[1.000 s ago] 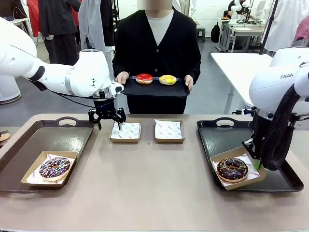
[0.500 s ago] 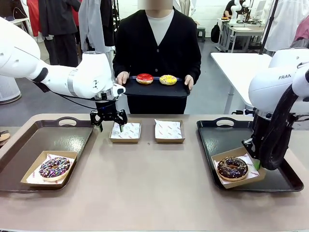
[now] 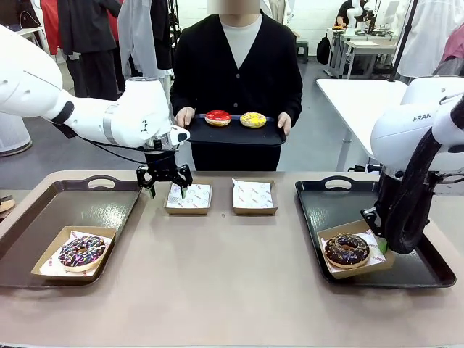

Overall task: Individually package the donuts and arrange them on the tray.
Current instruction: Place the picked Paper togo box on the Handle tray while simultaneously picking up another Paper togo box from the table with the other hand.

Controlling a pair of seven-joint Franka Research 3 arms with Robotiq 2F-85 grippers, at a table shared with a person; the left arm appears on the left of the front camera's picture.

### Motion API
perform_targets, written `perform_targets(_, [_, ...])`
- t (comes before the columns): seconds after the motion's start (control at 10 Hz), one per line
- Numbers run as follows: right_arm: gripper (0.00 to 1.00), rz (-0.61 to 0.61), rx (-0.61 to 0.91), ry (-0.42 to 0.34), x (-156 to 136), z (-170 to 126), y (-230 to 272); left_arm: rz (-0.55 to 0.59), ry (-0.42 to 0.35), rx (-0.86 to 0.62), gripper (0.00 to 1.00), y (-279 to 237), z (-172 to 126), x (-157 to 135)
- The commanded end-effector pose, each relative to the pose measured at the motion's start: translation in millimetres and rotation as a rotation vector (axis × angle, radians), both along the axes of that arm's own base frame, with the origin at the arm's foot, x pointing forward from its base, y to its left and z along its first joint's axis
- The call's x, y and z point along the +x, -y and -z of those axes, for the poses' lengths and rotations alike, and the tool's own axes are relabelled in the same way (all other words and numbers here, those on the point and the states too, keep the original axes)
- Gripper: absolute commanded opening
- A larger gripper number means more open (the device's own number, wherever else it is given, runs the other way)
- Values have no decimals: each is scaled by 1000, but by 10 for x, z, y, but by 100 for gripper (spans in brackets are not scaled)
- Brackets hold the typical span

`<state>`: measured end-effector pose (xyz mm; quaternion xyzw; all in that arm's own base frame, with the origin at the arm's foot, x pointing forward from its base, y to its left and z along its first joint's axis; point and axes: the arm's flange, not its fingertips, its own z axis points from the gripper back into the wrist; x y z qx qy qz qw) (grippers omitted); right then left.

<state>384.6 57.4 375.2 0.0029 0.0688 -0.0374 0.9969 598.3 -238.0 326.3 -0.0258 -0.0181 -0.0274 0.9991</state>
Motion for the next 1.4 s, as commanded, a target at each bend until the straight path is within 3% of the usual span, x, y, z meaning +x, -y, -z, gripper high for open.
perform_targets(0.0, [1, 26, -9, 7, 79, 11, -36, -14, 8, 32, 100, 28, 19, 95])
perform_targets(0.4, [1, 29, -15, -3, 81, 11, -39, -14, 16, 32, 100, 18, 14, 123])
perform_targets(0.5, [1, 26, -17, -4, 81, 13, -39, -8, 25, 23, 72, 16, 8, 129])
perform_targets(0.6, [61, 19, -13, -8, 78, 14, -39, -8, 17, 23, 41, 12, 1, 128])
perform_targets(0.7, [61, 19, -13, -13, 78, 18, -37, -10, 12, 23, 14, 8, 2, 132])
perform_targets(0.8, [100, 18, -12, -16, 80, 22, -39, -9, 10, 23, 0, 5, 3, 136])
perform_targets(0.9, [64, 19, -10, -17, 73, 22, -41, -10, 8, 22, 0, 3, 1, 135])
perform_targets(1.0, [100, 20, -9, -17, 66, 19, -40, -13, 6, 22, 0, 4, -3, 134])
perform_targets(1.1, [100, 22, -9, -17, 67, 24, -34, -15, 6, 22, 7, 0, -6, 141])
perform_targets(1.2, [100, 23, -7, -21, 64, 21, -32, -16, 3, 21, 0, 3, -8, 142])
perform_targets(1.3, [100, 22, -7, -22, 58, 25, -30, -17, 2, 20, 0, 6, -10, 146])
